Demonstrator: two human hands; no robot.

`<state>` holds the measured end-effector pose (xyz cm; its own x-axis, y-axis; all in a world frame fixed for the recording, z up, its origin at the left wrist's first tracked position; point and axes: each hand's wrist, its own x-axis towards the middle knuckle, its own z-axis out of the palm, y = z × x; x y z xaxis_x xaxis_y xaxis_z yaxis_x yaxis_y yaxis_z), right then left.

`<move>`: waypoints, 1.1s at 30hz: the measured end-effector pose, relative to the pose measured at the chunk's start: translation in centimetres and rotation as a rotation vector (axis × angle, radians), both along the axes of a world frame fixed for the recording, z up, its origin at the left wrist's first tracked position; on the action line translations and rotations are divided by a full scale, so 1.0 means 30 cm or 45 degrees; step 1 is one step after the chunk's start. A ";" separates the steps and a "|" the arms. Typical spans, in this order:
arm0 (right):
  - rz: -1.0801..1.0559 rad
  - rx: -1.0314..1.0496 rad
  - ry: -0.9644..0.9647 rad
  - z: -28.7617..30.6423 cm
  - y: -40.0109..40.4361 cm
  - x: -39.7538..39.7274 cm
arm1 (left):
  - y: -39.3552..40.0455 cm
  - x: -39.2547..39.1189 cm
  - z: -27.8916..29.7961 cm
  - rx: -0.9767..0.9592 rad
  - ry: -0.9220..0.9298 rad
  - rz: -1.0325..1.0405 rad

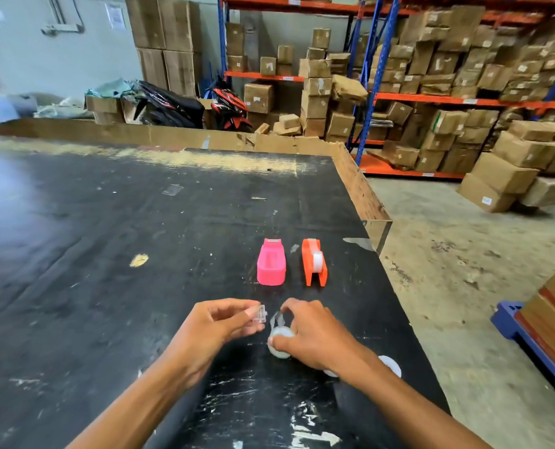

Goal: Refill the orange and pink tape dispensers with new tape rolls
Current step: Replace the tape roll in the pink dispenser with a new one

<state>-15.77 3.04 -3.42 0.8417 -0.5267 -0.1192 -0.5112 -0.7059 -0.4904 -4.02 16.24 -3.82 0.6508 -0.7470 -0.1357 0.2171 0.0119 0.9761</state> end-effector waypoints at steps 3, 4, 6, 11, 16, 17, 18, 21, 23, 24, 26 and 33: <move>-0.138 0.285 -0.283 0.025 -0.022 -0.007 | 0.008 0.004 -0.008 -0.007 0.005 0.014; -0.155 0.445 -0.398 0.031 -0.037 -0.020 | 0.006 0.002 -0.006 -0.008 0.006 0.013; -0.091 0.750 -0.532 0.049 -0.044 -0.045 | -0.003 -0.009 -0.007 -0.007 -0.012 0.001; 0.008 0.744 -0.670 0.046 -0.028 -0.074 | -0.018 -0.044 0.005 -0.026 -0.212 -0.105; 0.006 0.664 -0.775 0.043 -0.026 -0.062 | -0.029 -0.059 0.021 -0.041 -0.297 -0.076; -0.007 0.653 -0.807 0.043 -0.020 -0.052 | -0.030 -0.062 0.028 -0.061 -0.277 -0.070; -0.019 0.645 -0.839 0.041 -0.013 -0.043 | -0.030 -0.064 0.035 -0.079 -0.250 -0.072; -0.038 0.610 -0.913 0.035 0.004 -0.005 | -0.027 -0.055 0.065 -0.134 -0.217 -0.084; -0.038 0.599 -0.935 0.035 0.022 0.023 | -0.013 -0.041 0.075 -0.157 -0.219 -0.074; -0.038 0.603 -0.942 0.035 0.030 0.040 | -0.006 -0.030 0.079 -0.167 -0.230 -0.076; -0.047 0.622 -0.944 0.034 0.042 0.060 | 0.002 -0.017 0.079 -0.164 -0.249 -0.086; -0.043 0.739 -0.949 0.067 0.059 0.151 | 0.015 0.091 0.087 -0.127 -0.217 0.005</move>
